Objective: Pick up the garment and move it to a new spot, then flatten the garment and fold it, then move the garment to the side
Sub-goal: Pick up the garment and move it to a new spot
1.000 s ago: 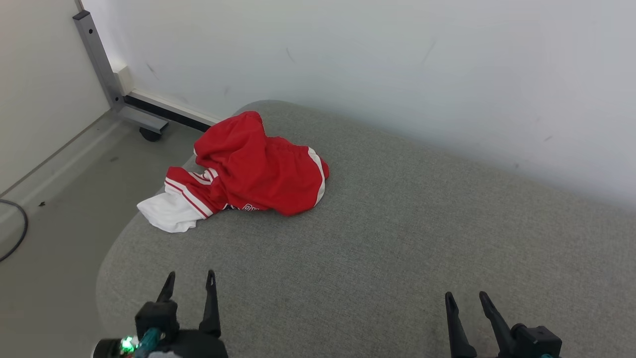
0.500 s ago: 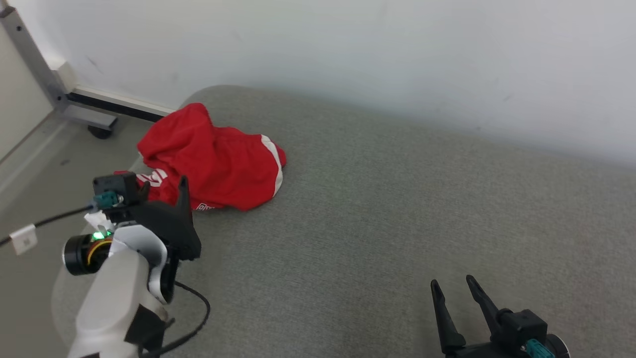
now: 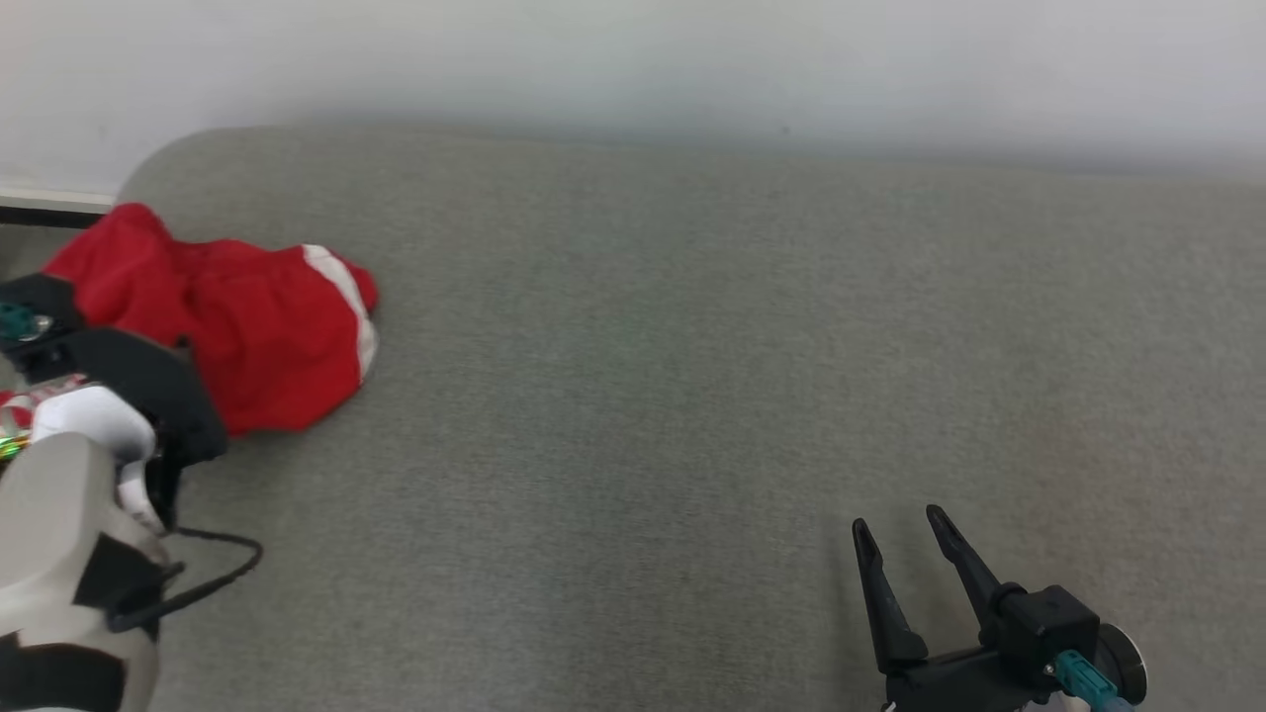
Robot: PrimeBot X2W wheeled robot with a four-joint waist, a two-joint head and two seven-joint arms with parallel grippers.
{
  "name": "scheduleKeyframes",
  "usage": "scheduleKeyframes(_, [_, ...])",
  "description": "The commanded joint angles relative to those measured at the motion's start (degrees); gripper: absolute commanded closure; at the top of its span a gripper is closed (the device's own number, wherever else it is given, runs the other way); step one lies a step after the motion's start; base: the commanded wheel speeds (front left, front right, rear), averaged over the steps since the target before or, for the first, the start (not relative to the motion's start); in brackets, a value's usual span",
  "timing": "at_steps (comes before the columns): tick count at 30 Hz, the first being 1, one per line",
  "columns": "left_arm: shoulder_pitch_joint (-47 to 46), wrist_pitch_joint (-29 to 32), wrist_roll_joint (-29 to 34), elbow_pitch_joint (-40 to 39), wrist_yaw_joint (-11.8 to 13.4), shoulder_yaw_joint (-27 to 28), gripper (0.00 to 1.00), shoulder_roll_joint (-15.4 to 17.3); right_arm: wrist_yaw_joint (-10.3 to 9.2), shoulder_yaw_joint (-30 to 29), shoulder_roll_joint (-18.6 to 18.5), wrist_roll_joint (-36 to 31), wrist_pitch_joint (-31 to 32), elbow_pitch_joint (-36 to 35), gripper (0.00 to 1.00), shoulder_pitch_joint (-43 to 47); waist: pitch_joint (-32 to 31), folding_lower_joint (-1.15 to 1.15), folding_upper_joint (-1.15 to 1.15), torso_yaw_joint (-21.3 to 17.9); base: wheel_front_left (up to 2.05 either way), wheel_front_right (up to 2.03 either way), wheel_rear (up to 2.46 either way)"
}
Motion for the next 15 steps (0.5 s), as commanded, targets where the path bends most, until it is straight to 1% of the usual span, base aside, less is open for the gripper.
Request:
scheduleKeyframes(1, [-0.63,0.35,1.18,0.61,0.76,-0.41,0.0,0.94,0.19,-0.03,0.09,0.05,0.09,-0.6,0.0,0.41,5.6,-0.01,-0.01,-6.5,0.0,0.0,0.0])
scheduleKeyframes(3, [-0.57,0.66,1.15,1.37,1.54,-0.45,0.0,1.95,0.19,-0.09,0.09,0.29,0.15,-1.08,0.0,0.63,6.19,-0.01,-0.01,-7.61,0.0,0.0,0.0])
scheduleKeyframes(5, [-0.64,0.88,0.67,2.07,1.42,-0.15,0.0,2.88,0.19,-0.17,0.09,0.55,0.08,-1.61,0.0,0.71,6.93,-0.01,-0.01,-8.4,0.0,0.0,0.0])
scheduleKeyframes(9, [-0.58,2.15,0.9,3.41,2.62,-0.6,0.0,3.09,0.19,-0.18,0.1,0.91,-0.11,-1.97,0.0,0.55,7.66,-0.01,-0.01,-8.76,0.0,0.0,0.0])
scheduleKeyframes(10, [-0.67,2.48,1.09,3.71,2.77,-0.8,0.51,3.23,0.19,-0.08,0.1,1.18,-0.18,-1.98,0.0,0.38,7.7,-0.01,-0.01,-8.7,0.0,0.0,0.0])
scheduleKeyframes(11, [-0.9,2.82,1.28,3.84,2.87,-1.11,0.68,3.35,0.19,0.01,0.1,1.42,-0.28,-1.91,0.0,0.21,7.66,-0.01,-0.01,-8.54,0.0,0.0,0.0])
scheduleKeyframes(12, [-1.12,2.9,1.52,3.94,2.85,-1.41,1.0,3.63,0.19,0.28,0.09,1.71,-0.28,-1.74,0.0,-0.01,7.54,-0.01,-0.01,-8.4,0.0,0.0,0.0])
scheduleKeyframes(15, [-1.21,3.27,2.05,4.23,2.39,-2.22,1.0,4.49,0.19,1.14,0.1,2.58,-0.87,-0.76,0.0,-0.3,6.6,-0.01,-0.01,-7.84,0.0,0.0,0.0])
